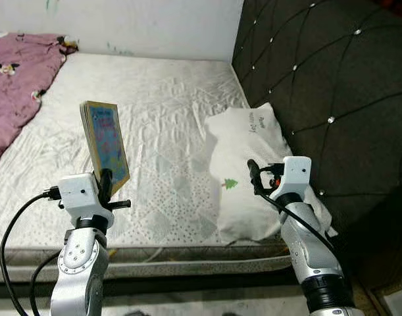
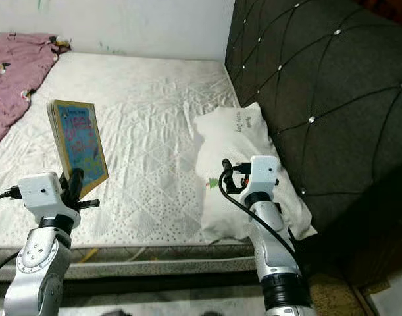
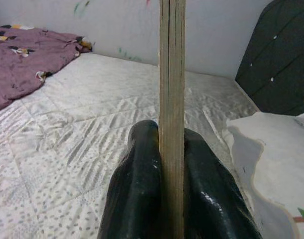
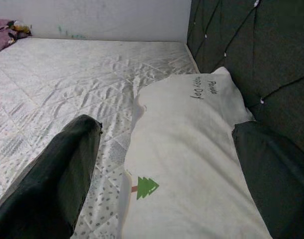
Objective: Clean up the room
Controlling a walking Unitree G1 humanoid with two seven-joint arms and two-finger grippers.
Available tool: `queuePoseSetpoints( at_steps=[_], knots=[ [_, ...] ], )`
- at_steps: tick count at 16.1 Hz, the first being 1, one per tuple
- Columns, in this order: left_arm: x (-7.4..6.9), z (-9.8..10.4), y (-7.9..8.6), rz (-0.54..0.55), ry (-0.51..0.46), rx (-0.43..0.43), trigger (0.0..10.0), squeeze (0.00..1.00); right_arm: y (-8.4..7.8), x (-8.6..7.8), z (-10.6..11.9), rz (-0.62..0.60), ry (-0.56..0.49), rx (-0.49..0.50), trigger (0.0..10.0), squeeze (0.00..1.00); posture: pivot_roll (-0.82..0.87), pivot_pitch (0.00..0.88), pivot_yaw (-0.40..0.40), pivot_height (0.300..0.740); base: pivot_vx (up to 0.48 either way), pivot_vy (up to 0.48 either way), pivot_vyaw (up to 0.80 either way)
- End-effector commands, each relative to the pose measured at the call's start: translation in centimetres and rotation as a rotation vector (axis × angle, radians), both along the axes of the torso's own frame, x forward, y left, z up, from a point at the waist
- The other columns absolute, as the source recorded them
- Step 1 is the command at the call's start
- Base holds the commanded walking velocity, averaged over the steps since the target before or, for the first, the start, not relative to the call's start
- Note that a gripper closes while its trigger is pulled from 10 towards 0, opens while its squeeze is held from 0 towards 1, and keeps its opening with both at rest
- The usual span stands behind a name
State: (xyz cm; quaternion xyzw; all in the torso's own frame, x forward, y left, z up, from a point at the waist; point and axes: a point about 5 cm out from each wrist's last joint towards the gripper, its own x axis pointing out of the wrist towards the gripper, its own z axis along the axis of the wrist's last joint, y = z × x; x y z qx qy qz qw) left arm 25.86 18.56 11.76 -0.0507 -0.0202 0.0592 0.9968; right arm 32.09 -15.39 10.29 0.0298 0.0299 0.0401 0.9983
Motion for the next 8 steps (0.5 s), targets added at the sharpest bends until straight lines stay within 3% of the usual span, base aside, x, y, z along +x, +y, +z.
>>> queuePoseSetpoints(
  at_steps=[1,6,8],
  knots=[
    [0.08,1.14,-0.25,-0.003,-0.049,0.012,10.0,0.00,-0.13,0.05,-0.15,0.001,0.006,-0.011,10.0,0.00,0.03,0.059,-0.070,0.640,0.000,0.000,0.00],
    [0.03,1.11,-0.26,0.006,-0.047,0.006,10.0,0.00,-0.18,0.05,-0.12,0.002,0.005,-0.016,10.0,0.00,0.03,0.065,-0.073,0.590,0.000,0.000,0.00],
    [0.07,1.16,-0.26,0.012,-0.051,0.008,10.0,0.00,-0.22,0.08,-0.18,0.002,0.009,-0.020,10.0,0.00,0.02,0.066,-0.074,0.590,0.000,0.000,0.00]
  ],
)
